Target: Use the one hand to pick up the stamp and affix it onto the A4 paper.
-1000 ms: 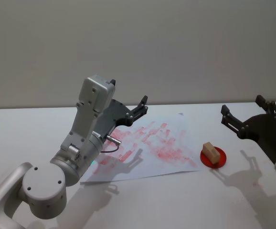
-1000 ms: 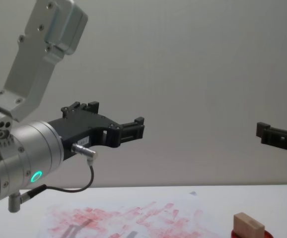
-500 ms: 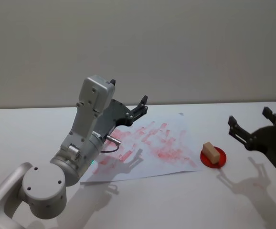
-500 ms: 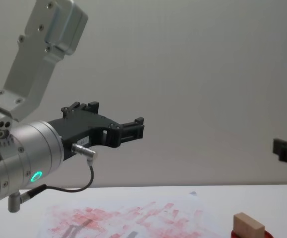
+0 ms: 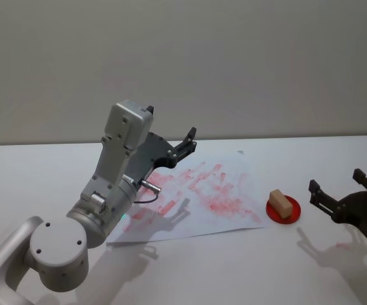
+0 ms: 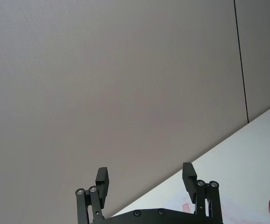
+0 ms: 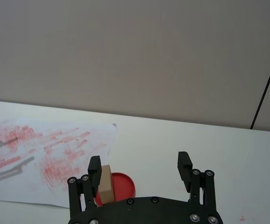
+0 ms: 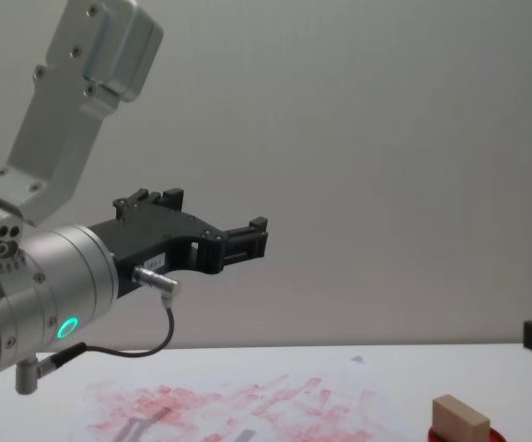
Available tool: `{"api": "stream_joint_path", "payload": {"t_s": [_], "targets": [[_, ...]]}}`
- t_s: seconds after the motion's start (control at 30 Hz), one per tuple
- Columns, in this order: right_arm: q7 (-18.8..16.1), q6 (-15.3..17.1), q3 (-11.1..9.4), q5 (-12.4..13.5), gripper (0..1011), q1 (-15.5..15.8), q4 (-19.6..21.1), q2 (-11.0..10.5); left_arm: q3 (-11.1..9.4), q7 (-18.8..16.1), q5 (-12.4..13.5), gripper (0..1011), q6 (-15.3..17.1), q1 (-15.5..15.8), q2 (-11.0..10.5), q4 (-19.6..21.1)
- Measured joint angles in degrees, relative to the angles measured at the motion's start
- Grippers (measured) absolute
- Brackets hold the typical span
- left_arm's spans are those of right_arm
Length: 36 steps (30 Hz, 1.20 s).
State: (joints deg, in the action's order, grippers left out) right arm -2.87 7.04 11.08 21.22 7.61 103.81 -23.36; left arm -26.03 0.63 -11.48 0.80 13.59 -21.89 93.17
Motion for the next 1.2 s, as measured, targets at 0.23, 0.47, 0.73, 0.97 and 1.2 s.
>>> {"api": "stream_joint_path", "payload": {"t_s": [0.23, 0.47, 0.73, 0.97, 1.2], "targets": [[-2.4, 2.5, 0.6, -2.0, 1001, -2.3, -2.5, 1.0, 0.0, 0.0, 0.0, 1001, 0.0, 0.0, 0.0, 0.0], [-5.5, 5.0, 1.7, -4.6, 1001, -5.4, -5.8, 2.6, 0.0, 0.0, 0.0, 1001, 0.0, 0.0, 0.0, 0.0], [-8.4, 7.5, 2.9, -6.9, 1001, -8.3, -9.2, 4.3, 0.0, 0.0, 0.0, 1001, 0.0, 0.0, 0.0, 0.0], [-9.6, 9.0, 3.5, -8.2, 1001, -9.9, -11.5, 5.5, 0.0, 0.0, 0.0, 1001, 0.0, 0.0, 0.0, 0.0], [-10.6, 9.8, 4.2, -9.3, 1001, -11.4, -13.6, 6.5, 0.0, 0.0, 0.0, 1001, 0.0, 0.0, 0.0, 0.0]]}}
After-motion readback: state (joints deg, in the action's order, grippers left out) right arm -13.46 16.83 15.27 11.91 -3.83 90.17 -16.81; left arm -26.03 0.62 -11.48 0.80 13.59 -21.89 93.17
